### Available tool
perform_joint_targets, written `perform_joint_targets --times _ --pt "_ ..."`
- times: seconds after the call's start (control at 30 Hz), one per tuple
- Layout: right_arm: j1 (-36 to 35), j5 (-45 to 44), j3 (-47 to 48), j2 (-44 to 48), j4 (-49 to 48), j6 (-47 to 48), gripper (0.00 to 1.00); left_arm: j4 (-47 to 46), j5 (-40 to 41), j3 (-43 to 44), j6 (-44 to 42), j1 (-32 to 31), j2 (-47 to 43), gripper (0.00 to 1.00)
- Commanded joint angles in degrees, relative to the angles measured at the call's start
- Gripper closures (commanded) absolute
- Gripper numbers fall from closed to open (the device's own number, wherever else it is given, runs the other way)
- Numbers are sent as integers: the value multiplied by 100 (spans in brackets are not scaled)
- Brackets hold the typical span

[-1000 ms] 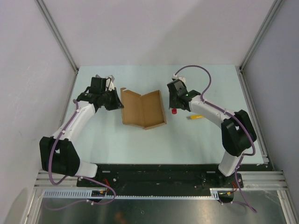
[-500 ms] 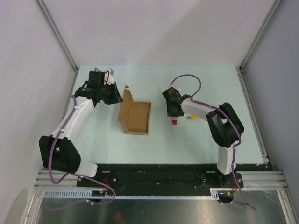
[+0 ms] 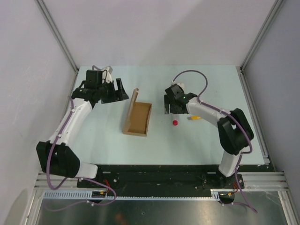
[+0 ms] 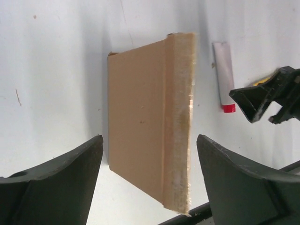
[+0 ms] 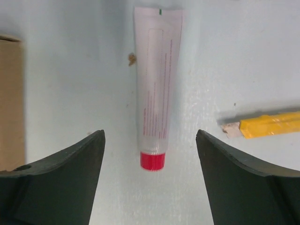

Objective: Unpack the express box

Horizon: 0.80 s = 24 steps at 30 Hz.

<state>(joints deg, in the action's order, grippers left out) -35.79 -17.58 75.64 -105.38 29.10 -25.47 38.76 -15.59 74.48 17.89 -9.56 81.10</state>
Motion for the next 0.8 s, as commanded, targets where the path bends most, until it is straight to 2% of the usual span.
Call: perform_joint_targets --times 0.0,0.03,0.2,0.33,0.53,0.77 --pt "-68 -236 30 975 236 -159 16 -71 -31 173 -75 51 -753 4" --pt "-68 -263 30 1072 349 -203 14 -79 -31 138 -66 51 -849 0" --pt "-103 -324 30 1940 666 -274 6 -141 3 -213 56 51 -1605 0" --pt "-130 -753 21 2618 939 -335 0 -202 468 -504 311 51 -2343 0" --pt "-253 -1230 -163 4197 1281 -493 0 -264 1084 -1031 1014 51 -3853 0" --pt "-314 -1942 -321 5753 1941 -986 0 -255 884 -1366 1042 51 -5121 1"
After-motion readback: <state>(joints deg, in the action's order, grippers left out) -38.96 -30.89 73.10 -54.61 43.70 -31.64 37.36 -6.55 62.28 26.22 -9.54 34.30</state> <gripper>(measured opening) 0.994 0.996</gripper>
